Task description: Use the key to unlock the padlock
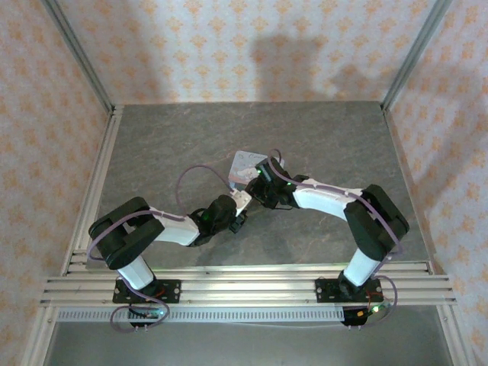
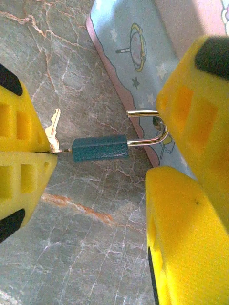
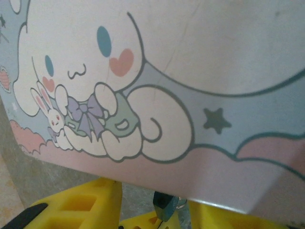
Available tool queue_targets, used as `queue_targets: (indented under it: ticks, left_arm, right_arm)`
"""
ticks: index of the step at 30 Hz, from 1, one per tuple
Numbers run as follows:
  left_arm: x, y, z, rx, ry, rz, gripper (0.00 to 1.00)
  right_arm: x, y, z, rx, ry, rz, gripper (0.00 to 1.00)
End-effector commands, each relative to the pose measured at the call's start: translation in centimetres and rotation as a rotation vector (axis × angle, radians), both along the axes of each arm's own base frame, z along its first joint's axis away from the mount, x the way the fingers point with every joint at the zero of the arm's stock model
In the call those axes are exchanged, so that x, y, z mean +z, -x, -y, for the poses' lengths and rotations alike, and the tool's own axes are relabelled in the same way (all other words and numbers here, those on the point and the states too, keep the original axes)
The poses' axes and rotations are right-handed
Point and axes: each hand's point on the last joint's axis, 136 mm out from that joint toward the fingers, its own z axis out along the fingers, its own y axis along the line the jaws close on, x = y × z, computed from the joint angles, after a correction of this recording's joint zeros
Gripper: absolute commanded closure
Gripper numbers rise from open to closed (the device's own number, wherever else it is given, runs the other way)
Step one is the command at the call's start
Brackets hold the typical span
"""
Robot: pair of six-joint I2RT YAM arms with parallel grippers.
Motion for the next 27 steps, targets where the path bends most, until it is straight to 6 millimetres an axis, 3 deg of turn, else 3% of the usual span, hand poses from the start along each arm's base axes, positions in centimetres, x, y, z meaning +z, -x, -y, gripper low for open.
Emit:
queue_targets:
  ticks: [1,5,7,10,16,27]
  left_arm:
    - [2.2,-0.5,0.6,0.01,0.085,0.029,1.0]
    - [3.0,-0.5,0.9,0.008,0.127,0.013,1.0]
    - [3.4,-0.6,0.9,0.014,0.158,0.001,1.0]
    - [4.1,-0.8,1.1,0.022,0.187,-0.013,1.0]
    - [4.3,-1.0,1.3,0.027,0.205,-0.023,1.0]
    - [4.1,-1.0,1.4,0.026,0.213,-0.03,1.0]
  right_arm:
    - [-0.7,0.6,-0.7,0.017,0.029,0.002,0.61]
    - [-0.7,0.8,-0.6,0.02,0.047,0.017,0.6]
    - [-0.2,0.7,-0.3,0.011,0.048,0.042,0.55]
    - [1.2,0.4,0.6,-0.023,0.042,0.103,0.49]
    - [3.8,0.3,1.4,-0.043,0.029,0.167,0.49]
    - [2.3,1.6,0.2,0.023,0.015,0.111,0.58]
